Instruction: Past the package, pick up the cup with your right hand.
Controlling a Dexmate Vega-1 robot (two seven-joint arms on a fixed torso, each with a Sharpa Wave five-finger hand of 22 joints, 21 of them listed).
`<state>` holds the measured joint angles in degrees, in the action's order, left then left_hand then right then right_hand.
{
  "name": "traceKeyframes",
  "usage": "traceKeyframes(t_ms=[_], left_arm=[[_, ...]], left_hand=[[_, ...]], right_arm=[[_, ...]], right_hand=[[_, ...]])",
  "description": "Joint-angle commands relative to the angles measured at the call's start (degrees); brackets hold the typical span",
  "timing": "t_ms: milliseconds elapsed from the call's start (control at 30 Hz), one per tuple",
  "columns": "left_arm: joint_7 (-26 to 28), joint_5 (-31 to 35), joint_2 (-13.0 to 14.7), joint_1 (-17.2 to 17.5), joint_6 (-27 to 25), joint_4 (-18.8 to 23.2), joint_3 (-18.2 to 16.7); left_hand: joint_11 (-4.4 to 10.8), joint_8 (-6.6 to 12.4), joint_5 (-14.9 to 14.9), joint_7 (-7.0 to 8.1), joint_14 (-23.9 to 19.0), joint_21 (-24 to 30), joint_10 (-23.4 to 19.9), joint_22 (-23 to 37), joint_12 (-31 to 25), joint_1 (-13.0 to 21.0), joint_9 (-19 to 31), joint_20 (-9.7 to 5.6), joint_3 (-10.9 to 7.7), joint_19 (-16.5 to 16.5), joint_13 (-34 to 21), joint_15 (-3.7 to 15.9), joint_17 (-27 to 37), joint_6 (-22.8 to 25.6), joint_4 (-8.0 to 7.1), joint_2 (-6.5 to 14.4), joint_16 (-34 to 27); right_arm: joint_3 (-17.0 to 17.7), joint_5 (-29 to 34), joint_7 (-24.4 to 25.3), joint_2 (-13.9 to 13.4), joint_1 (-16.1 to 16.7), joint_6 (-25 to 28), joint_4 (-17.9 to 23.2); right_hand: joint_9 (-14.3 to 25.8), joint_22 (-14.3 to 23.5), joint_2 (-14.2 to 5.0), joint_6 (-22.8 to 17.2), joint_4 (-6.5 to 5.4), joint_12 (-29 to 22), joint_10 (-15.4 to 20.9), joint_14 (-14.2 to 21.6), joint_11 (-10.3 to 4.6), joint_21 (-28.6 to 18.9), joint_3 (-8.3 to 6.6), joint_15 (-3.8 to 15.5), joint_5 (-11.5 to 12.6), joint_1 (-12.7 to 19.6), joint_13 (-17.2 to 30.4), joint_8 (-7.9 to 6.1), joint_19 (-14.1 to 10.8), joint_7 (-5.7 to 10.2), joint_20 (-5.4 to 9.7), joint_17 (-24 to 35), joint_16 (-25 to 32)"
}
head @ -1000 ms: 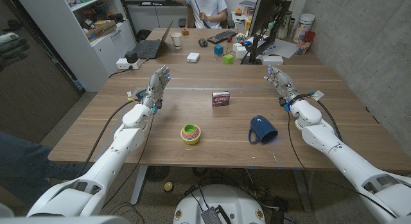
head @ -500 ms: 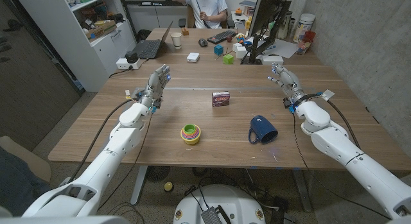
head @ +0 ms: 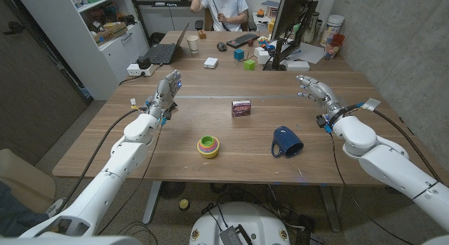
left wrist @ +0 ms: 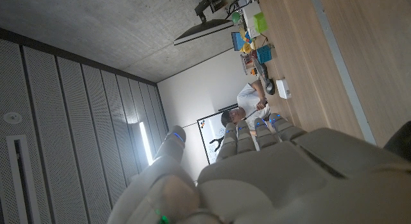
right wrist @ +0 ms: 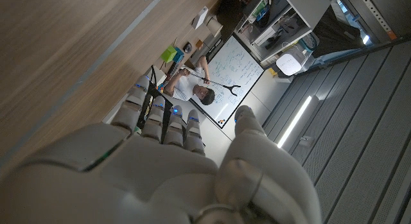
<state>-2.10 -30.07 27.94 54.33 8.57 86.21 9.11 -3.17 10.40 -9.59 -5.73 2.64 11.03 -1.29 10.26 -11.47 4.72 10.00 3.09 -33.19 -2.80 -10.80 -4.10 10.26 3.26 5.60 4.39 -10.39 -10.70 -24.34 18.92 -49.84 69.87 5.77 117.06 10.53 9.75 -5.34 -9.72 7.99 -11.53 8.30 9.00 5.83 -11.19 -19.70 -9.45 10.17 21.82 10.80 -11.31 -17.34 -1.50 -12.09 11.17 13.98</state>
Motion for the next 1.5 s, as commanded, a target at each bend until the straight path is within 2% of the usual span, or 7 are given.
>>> traceKeyframes(t_ms=[33,567,867,1067,1167,1333,1500], left_arm=[[-3.0,-1.3,2.1,-0.2,-0.6,1.2,0.1],[-5.0,-1.9,1.8,-1.6,0.2,-1.6,-0.1],[-5.1,-1.7,1.3,-2.5,0.4,-2.3,0.0],[-5.5,-1.4,1.2,-3.9,0.5,-3.5,0.3],[-5.5,-0.7,1.0,-4.9,0.7,-4.4,0.7],[-4.7,-0.1,-0.5,-6.6,0.7,-5.7,1.5],[-2.7,0.7,-1.9,-6.8,0.7,-5.0,2.3]], left_hand=[[-0.29,0.11,-0.3,-0.21,-0.1,0.2,0.1,0.1,-0.4,0.1,0.3,0.07,-0.27,-0.6,-0.3,-0.43,0.1,0.1,0.06,0.5,-0.3],[-0.38,0.57,-0.2,0.08,-0.9,0.5,-0.9,0.1,-0.7,0.1,0.3,-0.64,-0.24,-0.2,-0.3,-0.21,0.1,1.3,0.18,0.4,-0.6],[0.07,0.53,-0.2,0.11,-0.8,0.4,-0.8,0.1,-0.7,0.1,0.3,-0.27,-0.27,-0.5,-0.3,-0.13,0.1,1.4,0.24,0.5,-0.5],[0.19,0.5,-0.2,0.19,-0.8,0.4,-0.8,0.1,-0.7,0.1,0.3,-0.08,-0.28,-0.5,-0.3,-0.08,0.1,1.3,0.26,0.5,-0.4],[0.22,0.51,-0.2,0.25,-0.8,0.4,-0.9,0.1,-0.7,0.1,0.3,-0.11,-0.3,-0.5,-0.3,0.15,0.1,1.4,0.27,0.5,-0.4],[0.27,0.54,-0.2,0.31,-0.8,0.4,-0.9,0.1,-0.7,0.1,0.3,-0.09,-0.31,-0.5,-0.3,0.18,0.1,1.6,0.29,0.5,-0.4],[0.37,0.49,-0.2,0.37,-0.8,0.4,-0.8,0.1,-0.7,0.2,0.3,-0.15,-0.33,-0.6,-0.3,0.21,0.1,1.5,0.31,0.6,-0.4]], right_arm=[[3.8,9.1,7.5,-6.9,6.6,20.0,17.0],[-2.6,18.7,4.8,-13.5,0.2,51.9,32.8],[-20.0,23.4,2.5,-17.7,-15.8,74.2,42.2],[-27.0,29.4,-0.5,-20.2,-18.6,74.2,45.4],[-31.6,48.5,-12.9,-18.5,-17.5,74.2,45.9],[-38.1,111.1,-63.1,-6.6,-15.1,72.5,37.6],[-23.7,115.0,-68.8,0.9,-4.4,61.2,35.4]], right_hand=[[0.3,0.2,1.11,-0.2,0.57,-0.1,0.2,-0.1,0.03,0.2,-0.07,-1.3,0.3,0.3,0.3,-0.22,-0.3,0.73,-0.37,0.1,-0.1],[0.4,0.4,5.75,2.9,1.87,0.2,-1.8,-1.3,0.89,0.1,1.1,-2.61,0.1,1.9,0.6,0.47,-0.7,0.98,-0.54,0.1,-1.2],[0.5,0.5,9.01,3.8,1.32,-0.5,-0.9,-0.4,3.78,-0.2,2.66,-2.91,0.4,1.4,1.2,0.26,-1.7,0.34,-0.53,0.2,-1.0],[0.5,0.6,10.05,3.9,0.96,-0.6,-0.7,-0.1,5.09,-0.5,3.37,-2.97,0.7,0.8,1.3,0.2,-2.4,-0.41,-0.51,0.2,-1.0],[0.5,0.6,10.2,3.9,0.88,-0.6,-0.6,0.0,5.18,-0.5,3.5,-2.98,0.7,0.7,1.3,0.19,-2.6,-0.61,-0.51,0.3,-1.0],[0.5,0.7,10.48,3.9,0.69,-0.7,-0.4,0.4,5.28,-0.6,3.78,-2.99,0.9,0.4,1.4,0.15,-2.9,-0.82,-0.5,0.3,-0.9],[0.5,0.7,10.62,3.9,0.54,-0.8,-0.4,0.5,5.45,-0.6,3.96,-3.01,0.9,0.2,1.4,0.11,-3.1,-0.91,-0.51,0.4,-0.8]])
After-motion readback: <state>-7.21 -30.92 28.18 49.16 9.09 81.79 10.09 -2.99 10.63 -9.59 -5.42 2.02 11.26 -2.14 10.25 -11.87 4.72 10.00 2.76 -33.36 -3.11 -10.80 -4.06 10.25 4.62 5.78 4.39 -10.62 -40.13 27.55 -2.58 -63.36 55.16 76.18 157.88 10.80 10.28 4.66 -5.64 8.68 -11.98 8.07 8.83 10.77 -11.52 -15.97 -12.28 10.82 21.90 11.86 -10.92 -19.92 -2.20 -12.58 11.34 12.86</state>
